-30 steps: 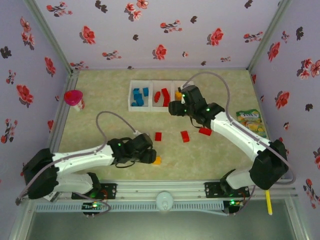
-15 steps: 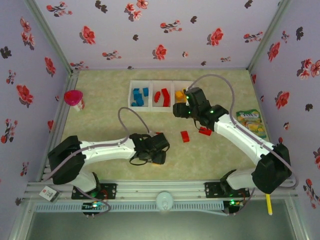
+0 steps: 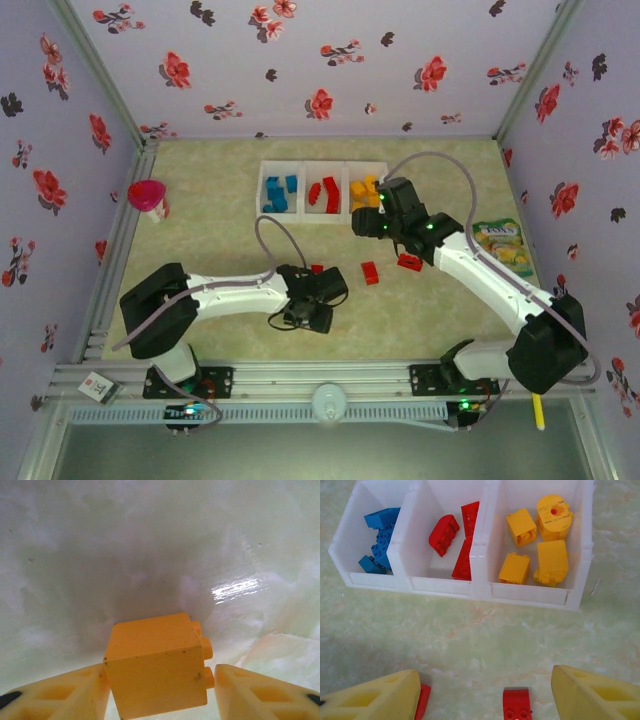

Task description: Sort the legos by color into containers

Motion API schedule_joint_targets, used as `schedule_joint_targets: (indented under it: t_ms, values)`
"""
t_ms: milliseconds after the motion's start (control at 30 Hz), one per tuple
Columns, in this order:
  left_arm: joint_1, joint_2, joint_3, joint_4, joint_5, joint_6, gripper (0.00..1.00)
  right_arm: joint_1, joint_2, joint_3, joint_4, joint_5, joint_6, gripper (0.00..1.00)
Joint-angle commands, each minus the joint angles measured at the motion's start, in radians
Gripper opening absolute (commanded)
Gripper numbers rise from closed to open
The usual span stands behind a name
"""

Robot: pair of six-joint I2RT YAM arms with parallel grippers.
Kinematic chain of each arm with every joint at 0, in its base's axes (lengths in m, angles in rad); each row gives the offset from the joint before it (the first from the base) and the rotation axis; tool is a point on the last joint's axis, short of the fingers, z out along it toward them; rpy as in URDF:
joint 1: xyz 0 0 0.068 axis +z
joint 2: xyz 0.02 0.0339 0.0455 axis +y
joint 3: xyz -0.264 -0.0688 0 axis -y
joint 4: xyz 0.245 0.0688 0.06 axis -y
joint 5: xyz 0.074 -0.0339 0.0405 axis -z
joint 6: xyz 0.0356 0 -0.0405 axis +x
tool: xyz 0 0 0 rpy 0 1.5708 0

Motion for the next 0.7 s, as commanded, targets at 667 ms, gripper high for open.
schedule_joint_targets:
  t_ms: [667]
  values:
    - [0.251, -0.052, 0.285, -0.084, -0.078, 0.324, 0.35, -0.112, -0.149, -0.195, 0.001, 0.063, 0.043, 0.69]
